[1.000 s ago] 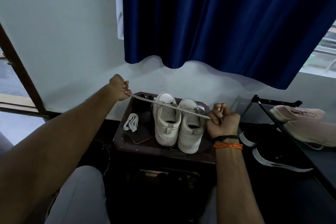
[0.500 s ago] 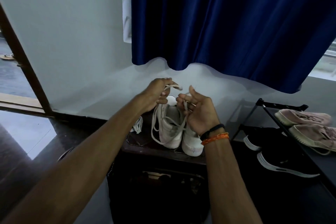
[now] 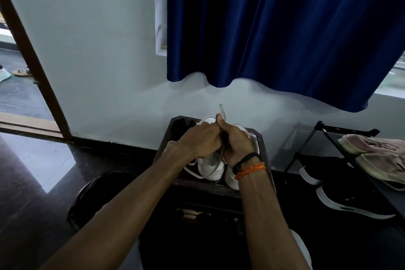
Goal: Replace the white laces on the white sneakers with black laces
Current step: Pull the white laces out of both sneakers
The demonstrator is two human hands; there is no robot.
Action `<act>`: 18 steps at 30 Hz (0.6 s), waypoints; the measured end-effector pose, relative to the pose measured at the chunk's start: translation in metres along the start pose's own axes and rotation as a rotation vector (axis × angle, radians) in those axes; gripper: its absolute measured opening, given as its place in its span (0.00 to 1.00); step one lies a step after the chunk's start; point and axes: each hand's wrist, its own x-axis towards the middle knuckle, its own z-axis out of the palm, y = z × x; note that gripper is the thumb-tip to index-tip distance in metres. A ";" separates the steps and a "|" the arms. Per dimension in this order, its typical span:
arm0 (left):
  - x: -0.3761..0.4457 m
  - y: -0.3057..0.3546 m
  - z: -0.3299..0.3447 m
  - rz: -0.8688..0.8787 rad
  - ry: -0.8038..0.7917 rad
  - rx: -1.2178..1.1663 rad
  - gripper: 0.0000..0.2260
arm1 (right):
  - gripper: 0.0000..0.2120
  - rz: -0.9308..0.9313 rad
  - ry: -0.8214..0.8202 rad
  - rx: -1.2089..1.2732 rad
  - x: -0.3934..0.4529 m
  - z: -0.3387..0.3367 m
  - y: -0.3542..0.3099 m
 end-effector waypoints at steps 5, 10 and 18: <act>-0.018 0.005 0.009 -0.032 0.023 0.047 0.28 | 0.14 0.001 0.064 -0.063 0.005 0.000 0.002; -0.026 0.007 0.018 -0.101 0.135 -0.231 0.34 | 0.15 -0.076 0.080 -0.021 0.006 0.002 0.003; -0.027 0.013 0.033 -0.157 0.237 -0.565 0.34 | 0.09 -0.196 0.011 0.121 -0.005 0.009 -0.011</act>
